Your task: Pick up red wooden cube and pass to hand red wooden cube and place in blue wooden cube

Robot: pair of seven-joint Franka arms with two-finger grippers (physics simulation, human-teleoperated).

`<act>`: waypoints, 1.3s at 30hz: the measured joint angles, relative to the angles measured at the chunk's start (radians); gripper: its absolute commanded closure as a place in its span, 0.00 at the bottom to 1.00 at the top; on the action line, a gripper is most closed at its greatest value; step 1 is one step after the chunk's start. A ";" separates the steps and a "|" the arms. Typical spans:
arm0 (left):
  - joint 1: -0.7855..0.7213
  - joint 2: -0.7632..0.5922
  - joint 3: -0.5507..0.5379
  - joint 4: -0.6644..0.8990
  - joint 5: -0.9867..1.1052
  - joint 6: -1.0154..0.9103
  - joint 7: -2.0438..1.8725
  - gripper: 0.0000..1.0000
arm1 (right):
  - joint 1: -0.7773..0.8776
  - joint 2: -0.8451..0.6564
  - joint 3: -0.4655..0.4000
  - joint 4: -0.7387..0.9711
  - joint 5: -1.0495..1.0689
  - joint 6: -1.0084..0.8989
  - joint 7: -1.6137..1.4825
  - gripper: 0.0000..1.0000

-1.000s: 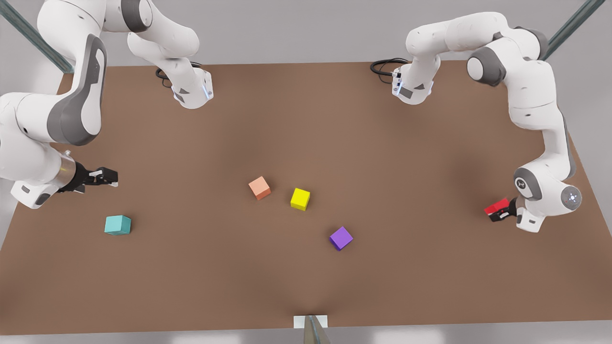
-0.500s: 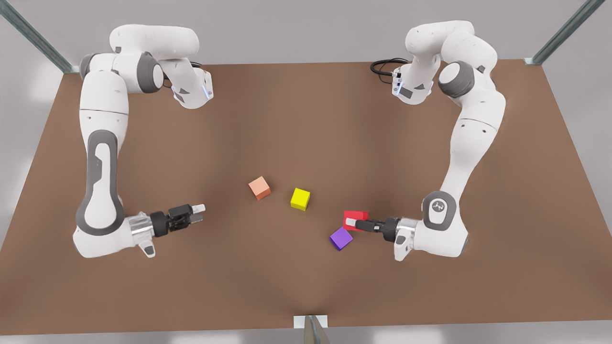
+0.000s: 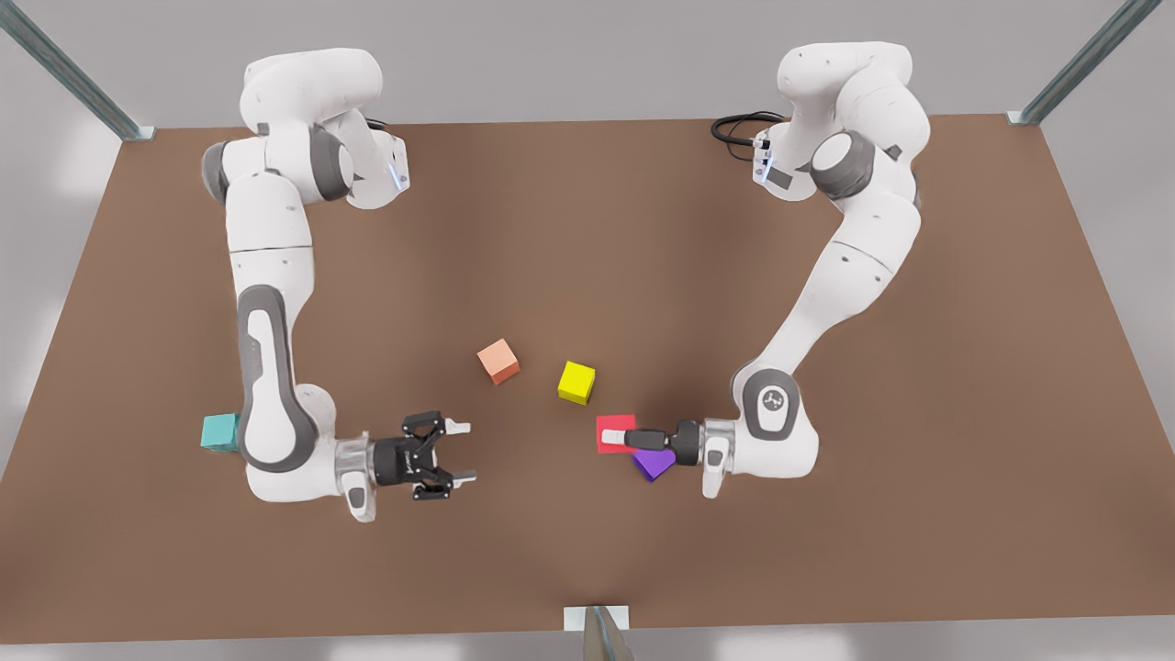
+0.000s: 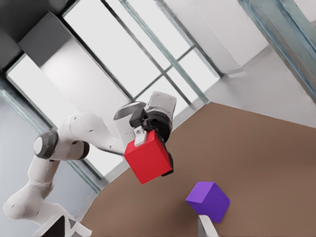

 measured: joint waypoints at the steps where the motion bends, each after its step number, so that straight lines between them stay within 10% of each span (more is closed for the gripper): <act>1: -0.010 0.008 0.000 0.004 -0.013 0.010 0.026 0.63 | 0.002 0.007 0.009 -0.001 0.026 0.014 -0.034 0.00; 39: -0.164 0.077 0.001 0.059 -0.207 0.198 0.449 0.63 | 0.050 0.044 0.122 -0.082 0.150 0.084 -0.578 0.00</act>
